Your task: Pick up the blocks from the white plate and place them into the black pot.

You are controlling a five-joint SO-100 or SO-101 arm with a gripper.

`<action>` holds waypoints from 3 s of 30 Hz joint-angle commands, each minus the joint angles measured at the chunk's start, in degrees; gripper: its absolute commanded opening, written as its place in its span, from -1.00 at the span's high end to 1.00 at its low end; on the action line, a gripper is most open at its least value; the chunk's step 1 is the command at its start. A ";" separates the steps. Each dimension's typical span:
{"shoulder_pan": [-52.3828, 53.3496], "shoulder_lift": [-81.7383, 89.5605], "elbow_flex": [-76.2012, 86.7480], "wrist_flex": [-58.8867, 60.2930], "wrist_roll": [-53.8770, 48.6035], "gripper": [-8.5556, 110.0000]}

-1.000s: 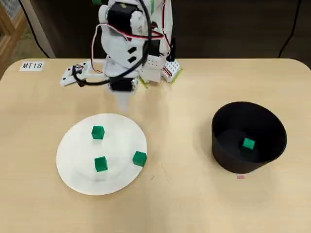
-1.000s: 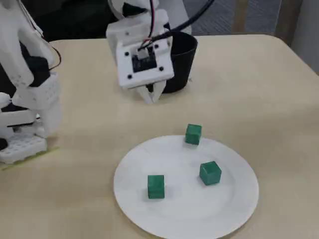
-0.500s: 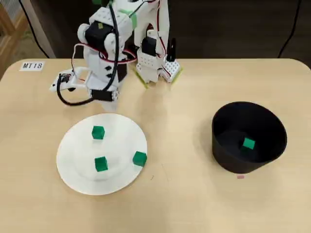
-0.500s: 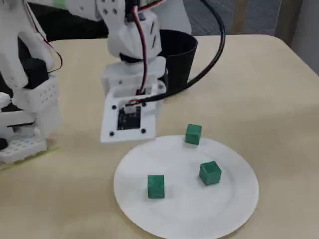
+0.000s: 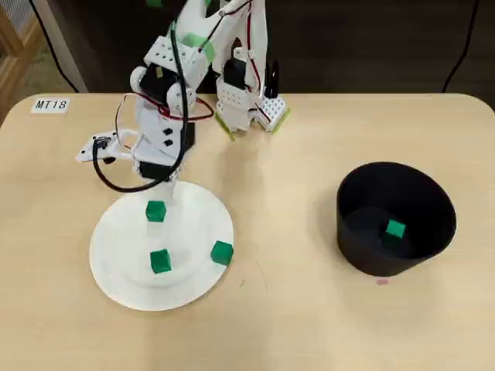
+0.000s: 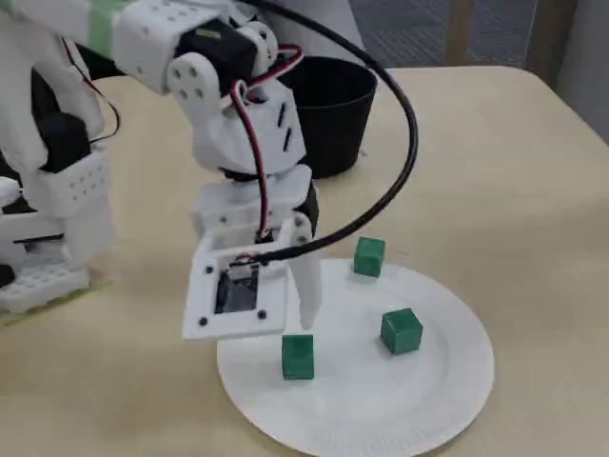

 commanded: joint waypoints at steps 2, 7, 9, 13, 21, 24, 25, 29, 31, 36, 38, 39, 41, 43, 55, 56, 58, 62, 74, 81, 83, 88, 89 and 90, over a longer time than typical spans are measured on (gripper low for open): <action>3.08 0.44 -1.41 1.23 -1.05 0.51; 3.78 -2.99 -3.52 2.37 -1.85 0.46; 3.52 -4.22 -4.57 2.64 -1.85 0.47; 2.37 -5.19 -6.06 2.72 -2.55 0.48; 1.14 -7.56 -6.77 2.90 -2.72 0.46; 0.88 -8.61 -6.77 2.90 -2.81 0.46; 0.79 -8.88 -6.86 2.72 -2.81 0.46; 0.70 -9.40 -7.12 2.46 -2.20 0.46; 0.62 -9.84 -7.56 2.46 -2.11 0.47; 0.53 -11.16 -8.70 2.20 -0.62 0.65; 0.70 -11.87 -8.79 2.11 0.35 0.73; 0.70 -12.30 -8.88 1.93 0.70 0.78; 0.70 -13.01 -9.23 1.85 1.23 0.88; 0.53 -13.45 -9.67 1.85 1.41 0.90; -5.80 3.16 -10.37 -2.90 10.28 0.90; -7.91 5.01 -10.72 -3.52 11.87 0.90; -12.57 8.53 -11.51 -3.69 15.38 0.90; -23.12 15.56 -11.51 -2.46 20.39 0.90; -61.52 24.26 -13.18 0.09 27.77 0.90; -72.60 21.18 -12.30 -2.90 26.81 0.90; -73.83 19.86 -11.43 -4.75 26.72 0.90; -73.65 18.54 -6.33 -11.95 26.98 0.90; -73.30 17.75 -6.15 -12.57 26.54 0.90; -72.95 16.96 -6.06 -13.18 26.19 0.90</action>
